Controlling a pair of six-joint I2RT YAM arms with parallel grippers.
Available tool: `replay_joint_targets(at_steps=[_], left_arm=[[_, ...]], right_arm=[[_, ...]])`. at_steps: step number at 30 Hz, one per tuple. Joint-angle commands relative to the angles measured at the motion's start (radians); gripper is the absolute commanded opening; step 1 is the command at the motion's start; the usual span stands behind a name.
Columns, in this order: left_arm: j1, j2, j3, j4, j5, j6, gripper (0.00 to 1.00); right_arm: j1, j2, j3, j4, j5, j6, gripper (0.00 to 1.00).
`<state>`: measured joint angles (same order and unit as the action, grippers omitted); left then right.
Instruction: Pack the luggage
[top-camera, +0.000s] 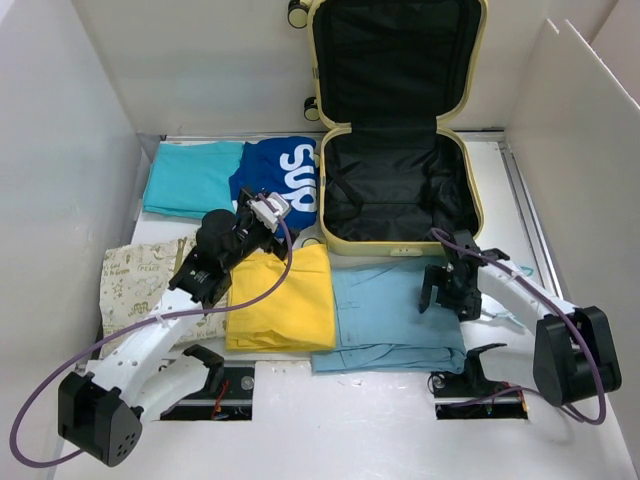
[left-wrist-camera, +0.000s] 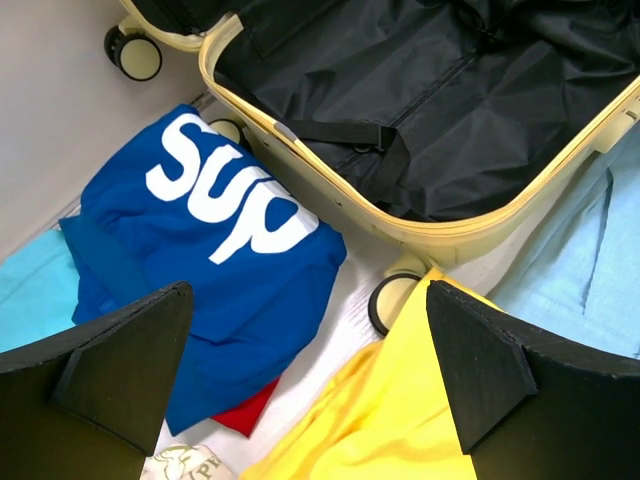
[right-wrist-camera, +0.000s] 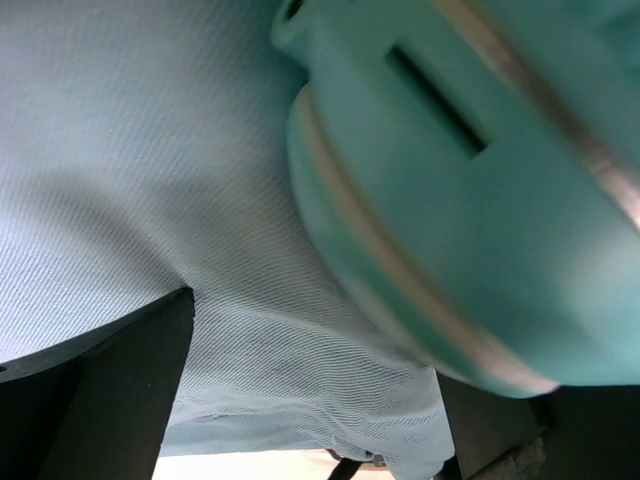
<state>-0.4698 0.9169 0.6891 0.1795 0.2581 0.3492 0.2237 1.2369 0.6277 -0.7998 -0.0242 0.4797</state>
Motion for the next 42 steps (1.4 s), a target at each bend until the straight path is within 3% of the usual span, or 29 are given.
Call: replay_joint_targets(at_steps=[1,7,10,14,15,17,18,29,35,42], left_arm=[[-0.004,-0.023,0.026,0.000,0.012,-0.039,1.00],[-0.004,-0.043,0.016,0.000,0.003,-0.039,1.00],[-0.004,-0.043,0.016,0.000,-0.006,-0.039,1.00],[-0.004,-0.043,0.016,0.000,-0.017,-0.030,1.00],[-0.004,-0.043,0.016,0.000,-0.017,-0.030,1.00],[-0.004,-0.043,0.016,0.000,-0.017,-0.030,1.00],[-0.004,-0.043,0.016,0.000,-0.017,-0.030,1.00],[-0.004,-0.052,0.007,0.009,-0.017,-0.030,1.00],[-0.004,-0.061,0.007,0.018,-0.037,-0.012,1.00],[-0.004,-0.061,0.007,0.018,-0.059,-0.003,1.00]], right_arm=[[0.009,0.024,-0.003,0.135,-0.123,-0.073,1.00],[0.101,0.056,-0.111,0.278,-0.244,0.003,0.91],[0.112,0.043,-0.137,0.310,-0.244,0.037,0.75],[0.112,0.009,-0.197,0.405,-0.256,0.066,0.45],[0.102,-0.017,-0.218,0.406,-0.256,0.076,0.30],[0.101,-0.043,-0.227,0.415,-0.256,0.076,0.15],[0.101,-0.059,-0.217,0.380,-0.241,0.076,0.00],[0.180,-0.255,0.058,0.101,-0.135,-0.013,0.00],[0.180,-0.255,0.142,0.010,-0.125,-0.047,0.00],[0.299,-0.206,0.312,-0.104,-0.086,-0.113,0.00]])
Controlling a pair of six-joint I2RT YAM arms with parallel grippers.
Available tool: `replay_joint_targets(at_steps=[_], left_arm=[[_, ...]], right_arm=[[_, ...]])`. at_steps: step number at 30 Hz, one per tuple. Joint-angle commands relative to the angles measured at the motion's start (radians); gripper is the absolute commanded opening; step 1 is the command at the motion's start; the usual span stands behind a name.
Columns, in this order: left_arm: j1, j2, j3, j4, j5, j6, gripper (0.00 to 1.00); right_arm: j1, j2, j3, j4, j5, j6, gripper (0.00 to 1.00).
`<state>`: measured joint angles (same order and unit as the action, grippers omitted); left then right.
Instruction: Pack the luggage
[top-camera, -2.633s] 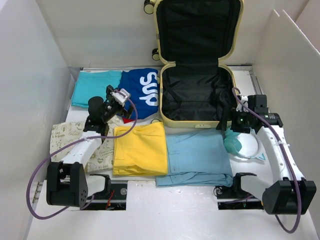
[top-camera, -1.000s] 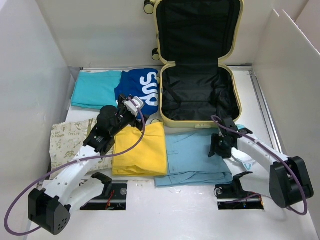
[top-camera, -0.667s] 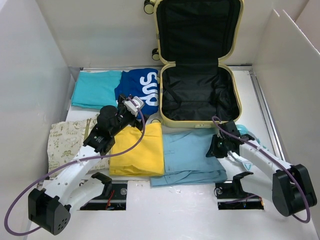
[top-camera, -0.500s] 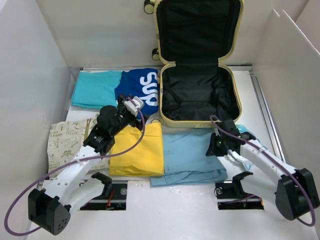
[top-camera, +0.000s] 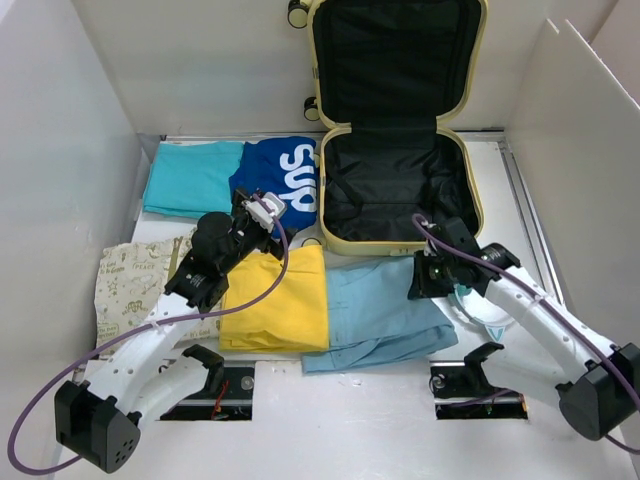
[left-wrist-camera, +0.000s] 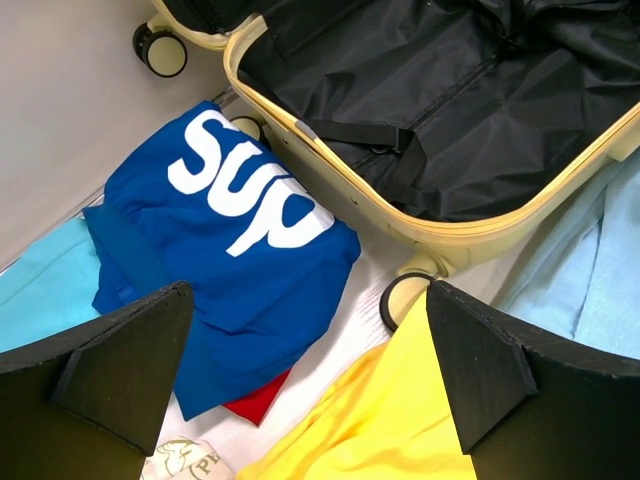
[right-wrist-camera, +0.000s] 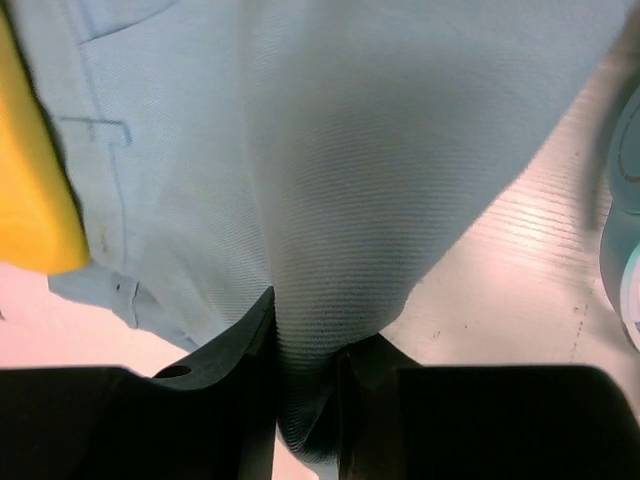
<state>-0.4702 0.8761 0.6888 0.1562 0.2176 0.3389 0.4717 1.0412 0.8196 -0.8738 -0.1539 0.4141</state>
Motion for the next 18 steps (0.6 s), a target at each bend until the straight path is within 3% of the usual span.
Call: replay_joint_targets(at_steps=[1,10,18], left_arm=[[-0.004,-0.020,0.008,0.042,-0.018,0.008,1.00],[-0.004,-0.020,0.008,0.042,-0.018,0.017,1.00],[-0.004,-0.020,0.017,0.042,-0.018,0.035,1.00]], right_arm=[[0.068,0.002,0.168,-0.059,0.043,-0.047,0.00],[0.160,0.111,0.446,-0.283,0.238,-0.096,0.00],[0.228,0.279,0.697,-0.460,0.385,-0.248,0.00]])
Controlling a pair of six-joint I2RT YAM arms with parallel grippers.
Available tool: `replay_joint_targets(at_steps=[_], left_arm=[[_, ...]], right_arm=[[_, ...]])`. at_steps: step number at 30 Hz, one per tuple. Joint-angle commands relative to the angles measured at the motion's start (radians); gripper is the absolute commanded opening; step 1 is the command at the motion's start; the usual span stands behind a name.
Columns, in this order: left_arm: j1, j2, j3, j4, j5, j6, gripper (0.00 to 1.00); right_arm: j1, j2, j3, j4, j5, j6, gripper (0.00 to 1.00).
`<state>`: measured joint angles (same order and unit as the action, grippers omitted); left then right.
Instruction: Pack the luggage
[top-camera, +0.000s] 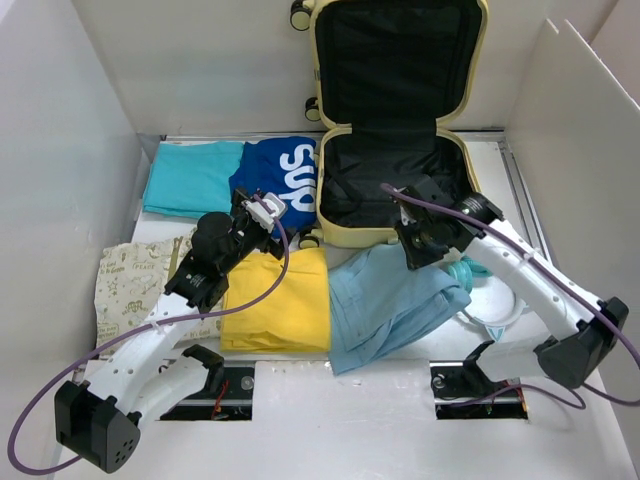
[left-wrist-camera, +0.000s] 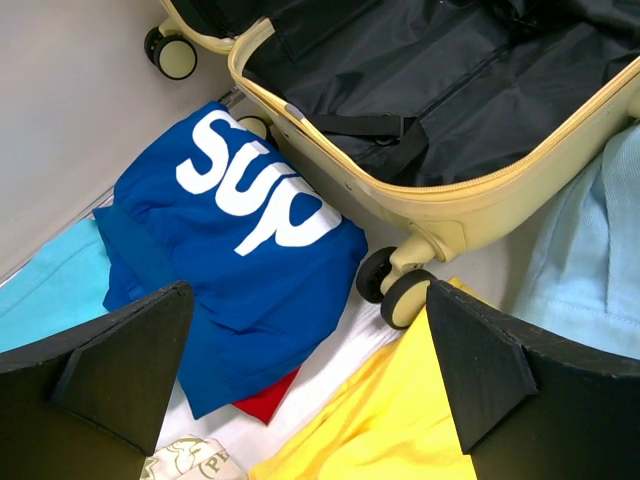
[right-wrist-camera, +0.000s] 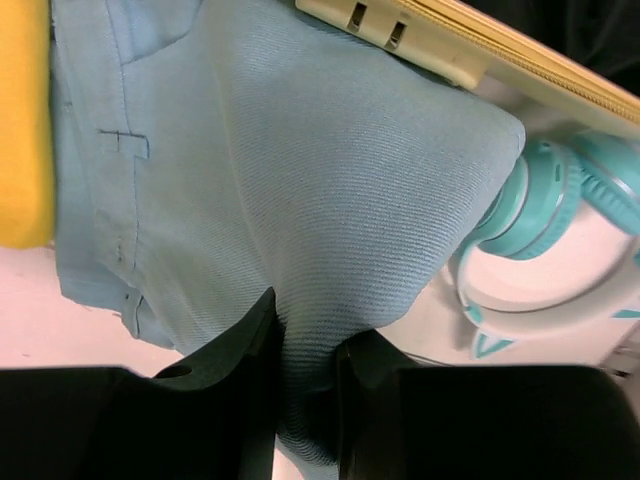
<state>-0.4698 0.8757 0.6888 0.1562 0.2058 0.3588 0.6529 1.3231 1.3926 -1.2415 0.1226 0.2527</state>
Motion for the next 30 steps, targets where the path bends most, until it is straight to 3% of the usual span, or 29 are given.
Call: replay_joint_targets(at_steps=[1,9,24,26,28,30], left_arm=[[-0.004,-0.020,0.026,0.042,-0.016,0.016,1.00],[-0.004,-0.020,0.015,0.042,-0.016,0.016,1.00],[-0.004,-0.020,-0.015,0.060,-0.006,0.035,1.00],[-0.004,0.000,-0.026,0.034,0.080,0.084,1.00],[-0.004,0.031,-0.026,-0.010,0.196,0.276,0.97],[-0.013,0.110,-0.026,0.003,0.236,0.350,0.93]], right_arm=[[0.065,0.007,0.125,-0.105,0.109,-0.087,0.00],[0.131,-0.079,-0.001,-0.084,0.031,-0.023,0.00],[0.349,-0.110,0.010,-0.134,0.057,0.068,0.00],[0.349,-0.110,-0.020,-0.134,0.098,0.082,0.00],[0.318,-0.110,-0.059,-0.098,0.098,0.082,0.00],[0.295,-0.110,-0.069,-0.073,0.098,0.060,0.00]])
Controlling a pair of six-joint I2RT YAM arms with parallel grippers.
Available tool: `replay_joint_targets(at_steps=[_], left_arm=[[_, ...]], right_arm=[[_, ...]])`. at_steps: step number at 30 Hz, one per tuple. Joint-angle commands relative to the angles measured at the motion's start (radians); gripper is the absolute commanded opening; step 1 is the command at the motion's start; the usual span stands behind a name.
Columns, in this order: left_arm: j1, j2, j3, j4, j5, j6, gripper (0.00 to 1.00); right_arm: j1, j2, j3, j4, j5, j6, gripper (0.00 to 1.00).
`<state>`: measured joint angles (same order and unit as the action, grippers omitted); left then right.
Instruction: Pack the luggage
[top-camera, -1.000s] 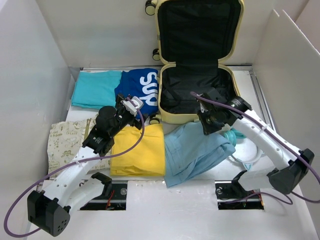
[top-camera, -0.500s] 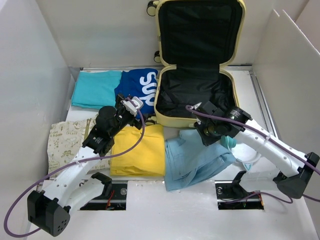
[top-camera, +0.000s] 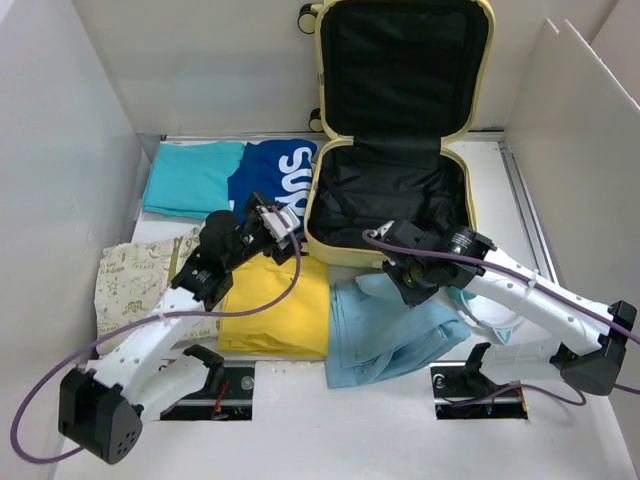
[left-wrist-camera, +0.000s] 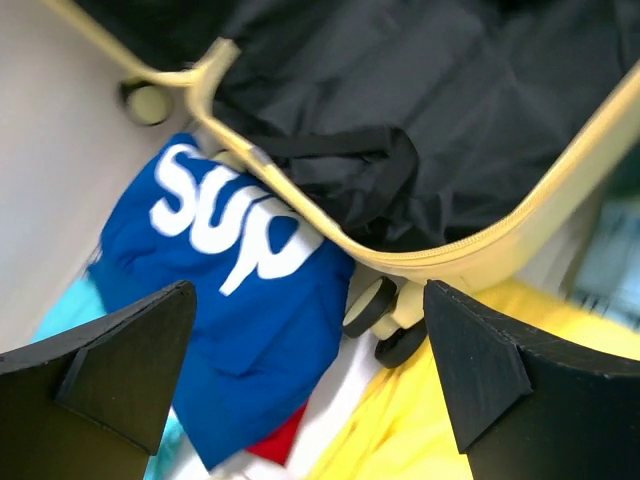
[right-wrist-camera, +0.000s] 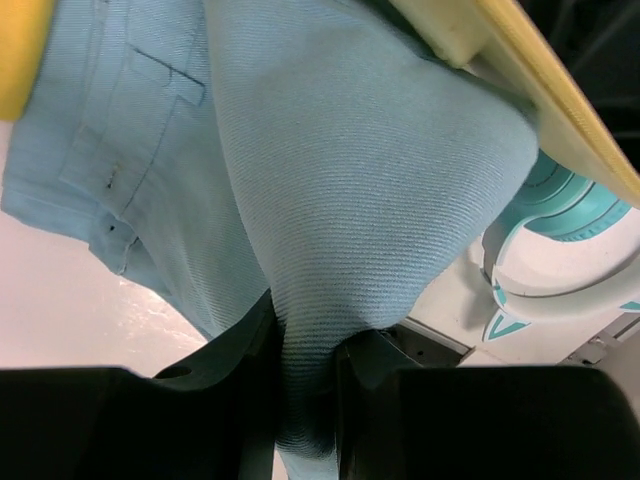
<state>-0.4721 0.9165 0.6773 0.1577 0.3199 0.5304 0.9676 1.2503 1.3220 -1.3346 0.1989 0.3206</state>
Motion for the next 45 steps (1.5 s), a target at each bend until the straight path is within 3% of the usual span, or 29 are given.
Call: replay_joint_targets(at_steps=[1,3,5,9,16,20,23,26,33,38,41,42,45], left_arm=[[-0.011,0.102,0.004,0.015,0.133,0.259,0.93],[-0.011,0.166,0.037,0.016,0.168,0.359,1.00],[-0.011,0.246,0.108,0.016,0.223,0.411,1.00],[-0.040,0.372,0.240,-0.200,0.405,0.607,1.00],[-0.137,0.499,0.258,-0.167,0.317,0.657,1.00],[-0.137,0.558,0.312,-0.325,0.358,0.764,0.87],[-0.183,0.626,0.344,-0.368,0.311,0.751,0.54],[-0.218,0.697,0.367,-0.242,0.205,0.619,0.00],[-0.218,0.742,0.433,-0.018,0.107,0.265,0.00],[-0.218,0.742,0.424,-0.072,0.133,0.315,0.00],[-0.218,0.723,0.424,-0.131,0.172,0.335,0.38],[-0.205,0.711,0.441,-0.167,0.173,0.335,0.56],[-0.166,0.682,0.484,-0.199,0.183,0.266,0.68]], right_arm=[[-0.041,-0.051,-0.012,0.031,0.022,-0.008,0.00],[-0.066,-0.067,-0.033,0.057,0.031,-0.018,0.00],[-0.105,-0.106,-0.070,0.102,0.019,-0.028,0.00],[-0.188,-0.149,-0.138,0.184,-0.022,-0.063,0.00],[-0.274,-0.199,-0.224,0.253,-0.070,-0.091,0.00],[-0.293,-0.225,-0.213,0.242,-0.070,-0.101,0.00],[-0.293,-0.235,-0.178,0.232,-0.102,-0.126,0.00],[-0.283,-0.235,-0.118,0.197,-0.124,-0.126,0.00],[-0.198,-0.235,0.075,0.144,-0.133,-0.106,0.00],[-0.198,-0.235,0.117,0.160,-0.070,-0.106,0.00],[-0.246,-0.197,0.117,0.196,-0.015,-0.169,0.00],[-0.271,-0.186,0.117,0.213,-0.004,-0.195,0.00],[-0.380,-0.128,0.117,0.293,-0.004,-0.328,0.00]])
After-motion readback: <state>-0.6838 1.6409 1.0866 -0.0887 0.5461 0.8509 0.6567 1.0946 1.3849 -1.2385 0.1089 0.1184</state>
